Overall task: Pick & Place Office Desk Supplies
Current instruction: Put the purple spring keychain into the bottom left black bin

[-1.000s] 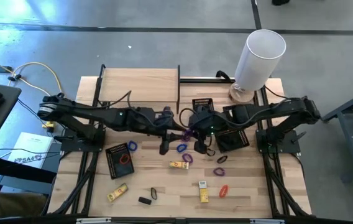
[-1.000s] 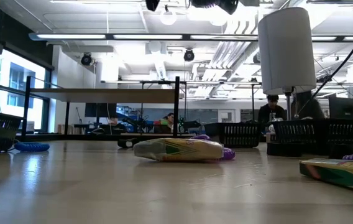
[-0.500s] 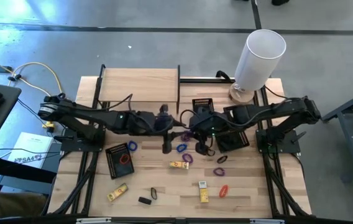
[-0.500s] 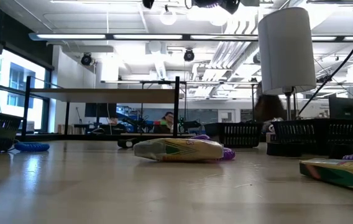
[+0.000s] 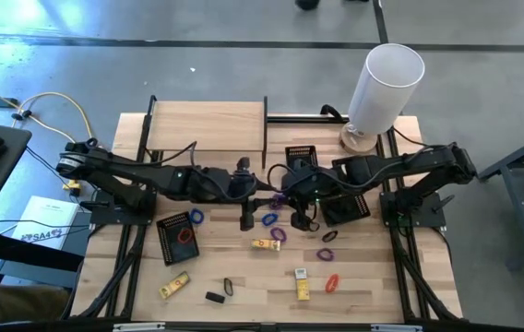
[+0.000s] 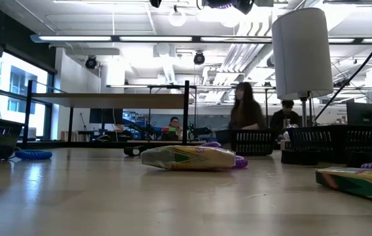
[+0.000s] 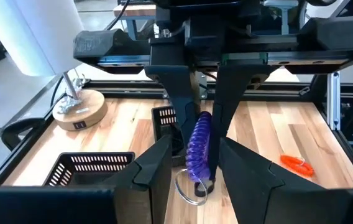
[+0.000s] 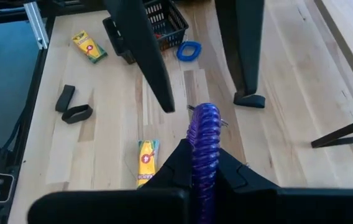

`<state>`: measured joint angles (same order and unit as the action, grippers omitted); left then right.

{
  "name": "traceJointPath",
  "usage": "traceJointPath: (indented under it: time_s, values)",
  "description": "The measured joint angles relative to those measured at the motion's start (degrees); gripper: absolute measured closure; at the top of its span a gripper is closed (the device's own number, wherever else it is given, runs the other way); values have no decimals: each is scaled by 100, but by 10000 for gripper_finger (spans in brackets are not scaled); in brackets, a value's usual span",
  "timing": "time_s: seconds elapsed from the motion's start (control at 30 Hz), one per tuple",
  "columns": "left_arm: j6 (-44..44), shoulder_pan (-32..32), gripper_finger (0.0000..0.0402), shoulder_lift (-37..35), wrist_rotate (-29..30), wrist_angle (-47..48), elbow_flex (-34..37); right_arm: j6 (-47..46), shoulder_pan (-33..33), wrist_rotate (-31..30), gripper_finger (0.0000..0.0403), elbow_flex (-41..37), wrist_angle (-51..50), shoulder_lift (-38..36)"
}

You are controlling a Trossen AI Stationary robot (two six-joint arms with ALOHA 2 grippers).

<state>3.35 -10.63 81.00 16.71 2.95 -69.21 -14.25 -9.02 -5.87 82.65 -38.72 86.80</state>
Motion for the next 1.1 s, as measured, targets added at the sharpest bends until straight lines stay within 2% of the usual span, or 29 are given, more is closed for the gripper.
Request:
traceJointPath:
  time_s: [0.27,0.5,1.1]
  values:
    - [20,0,271,136,-78,19,-8,108,0,-20,394,0,1,0]
    - [390,2,271,280,-71,-49,-11,54,0,-7,394,0,58,0]
    - [408,2,271,294,-44,4,-4,36,0,44,394,0,24,0]
